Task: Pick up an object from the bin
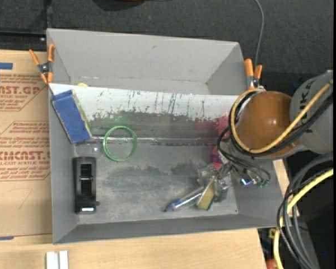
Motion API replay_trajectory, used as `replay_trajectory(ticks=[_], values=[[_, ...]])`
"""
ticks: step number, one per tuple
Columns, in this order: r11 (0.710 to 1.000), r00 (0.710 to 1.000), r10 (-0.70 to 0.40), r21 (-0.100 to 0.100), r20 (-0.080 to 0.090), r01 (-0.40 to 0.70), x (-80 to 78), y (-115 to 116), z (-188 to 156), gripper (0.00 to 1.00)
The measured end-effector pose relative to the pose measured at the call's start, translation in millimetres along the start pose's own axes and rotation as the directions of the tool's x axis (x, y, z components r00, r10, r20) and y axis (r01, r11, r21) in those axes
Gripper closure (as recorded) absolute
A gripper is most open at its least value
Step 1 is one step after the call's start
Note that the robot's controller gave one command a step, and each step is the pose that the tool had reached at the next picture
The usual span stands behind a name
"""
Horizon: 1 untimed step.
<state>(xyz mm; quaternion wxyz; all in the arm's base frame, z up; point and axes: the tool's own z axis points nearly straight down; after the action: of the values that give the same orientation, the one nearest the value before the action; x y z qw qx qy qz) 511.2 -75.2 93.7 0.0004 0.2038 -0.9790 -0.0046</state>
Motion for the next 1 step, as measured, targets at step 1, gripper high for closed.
replay_trajectory(ticks=[1], values=[[1.0,1.0,0.018,0.001,0.005,-0.018,0.0,6.4,-50.2,1.0]])
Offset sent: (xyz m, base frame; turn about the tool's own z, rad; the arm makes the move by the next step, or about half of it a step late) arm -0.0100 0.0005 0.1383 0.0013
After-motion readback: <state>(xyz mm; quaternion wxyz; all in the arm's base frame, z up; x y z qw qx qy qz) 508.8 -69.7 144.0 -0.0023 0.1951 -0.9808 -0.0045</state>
